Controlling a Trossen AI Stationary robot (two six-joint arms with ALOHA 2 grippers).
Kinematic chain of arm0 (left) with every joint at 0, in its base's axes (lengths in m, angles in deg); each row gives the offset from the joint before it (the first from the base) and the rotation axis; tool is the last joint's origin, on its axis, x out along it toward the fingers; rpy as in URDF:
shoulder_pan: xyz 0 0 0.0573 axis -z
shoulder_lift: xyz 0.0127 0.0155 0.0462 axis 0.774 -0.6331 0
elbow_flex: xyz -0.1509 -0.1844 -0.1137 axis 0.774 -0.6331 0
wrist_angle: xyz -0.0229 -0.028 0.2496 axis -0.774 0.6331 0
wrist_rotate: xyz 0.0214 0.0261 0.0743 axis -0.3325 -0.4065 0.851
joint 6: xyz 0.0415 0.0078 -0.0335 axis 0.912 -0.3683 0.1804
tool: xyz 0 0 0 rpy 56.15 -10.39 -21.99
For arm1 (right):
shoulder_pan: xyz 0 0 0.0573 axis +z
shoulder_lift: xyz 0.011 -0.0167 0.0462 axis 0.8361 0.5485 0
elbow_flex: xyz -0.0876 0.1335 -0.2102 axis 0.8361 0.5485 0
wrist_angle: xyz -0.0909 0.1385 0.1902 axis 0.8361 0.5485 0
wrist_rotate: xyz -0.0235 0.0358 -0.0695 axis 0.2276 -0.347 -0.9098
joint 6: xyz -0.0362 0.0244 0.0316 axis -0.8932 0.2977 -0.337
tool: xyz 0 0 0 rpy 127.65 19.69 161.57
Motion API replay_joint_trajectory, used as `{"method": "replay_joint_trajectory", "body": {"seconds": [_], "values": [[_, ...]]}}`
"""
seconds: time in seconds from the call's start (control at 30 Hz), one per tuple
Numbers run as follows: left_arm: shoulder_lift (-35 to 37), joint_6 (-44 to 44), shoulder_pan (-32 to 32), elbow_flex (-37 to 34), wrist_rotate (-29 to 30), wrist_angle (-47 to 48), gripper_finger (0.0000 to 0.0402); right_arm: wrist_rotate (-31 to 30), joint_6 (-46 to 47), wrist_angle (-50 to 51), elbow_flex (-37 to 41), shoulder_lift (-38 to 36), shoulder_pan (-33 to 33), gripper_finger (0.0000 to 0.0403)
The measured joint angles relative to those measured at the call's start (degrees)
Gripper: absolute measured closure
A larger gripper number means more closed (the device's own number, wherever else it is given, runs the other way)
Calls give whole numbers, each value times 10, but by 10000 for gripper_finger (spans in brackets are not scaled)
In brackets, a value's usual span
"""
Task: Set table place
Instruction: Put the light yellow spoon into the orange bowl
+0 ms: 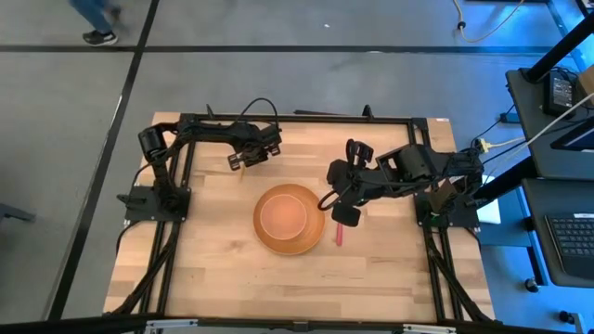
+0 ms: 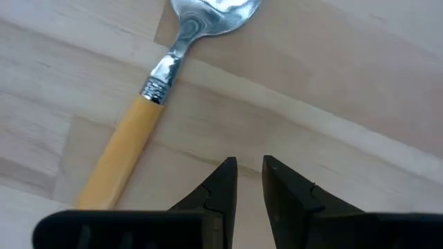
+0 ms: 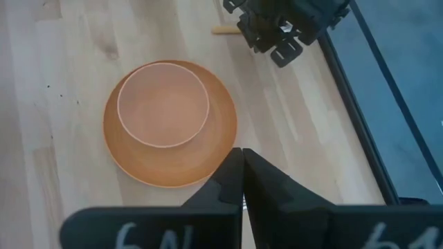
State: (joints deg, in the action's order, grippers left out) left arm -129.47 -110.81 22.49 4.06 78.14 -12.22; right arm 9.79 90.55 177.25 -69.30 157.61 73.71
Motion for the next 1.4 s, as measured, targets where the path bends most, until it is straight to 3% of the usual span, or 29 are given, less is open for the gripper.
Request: {"method": "replay_joint_trajectory", "body": {"seconds": [0.13, 0.4, 0.5, 0.67, 0.87, 1.4], "values": [[5, 51, 6, 0, -1, 0, 339, 0, -13, 0, 0, 0, -4, 391], [34, 281, 6, 1, 35, 35, 339, -2, -26, 0, 0, 0, -11, 391], [46, 295, 4, 1, 68, 86, 339, -2, -26, 0, 0, 0, -12, 391], [48, 312, -13, 1, 72, 138, 339, -6, -21, 0, 0, 0, -12, 391], [42, 366, -35, 1, 62, 83, 339, -6, -8, 0, 0, 0, -12, 391], [42, 418, -70, 1, 30, 77, 339, -4, 21, 0, 0, 0, -10, 391]]}}
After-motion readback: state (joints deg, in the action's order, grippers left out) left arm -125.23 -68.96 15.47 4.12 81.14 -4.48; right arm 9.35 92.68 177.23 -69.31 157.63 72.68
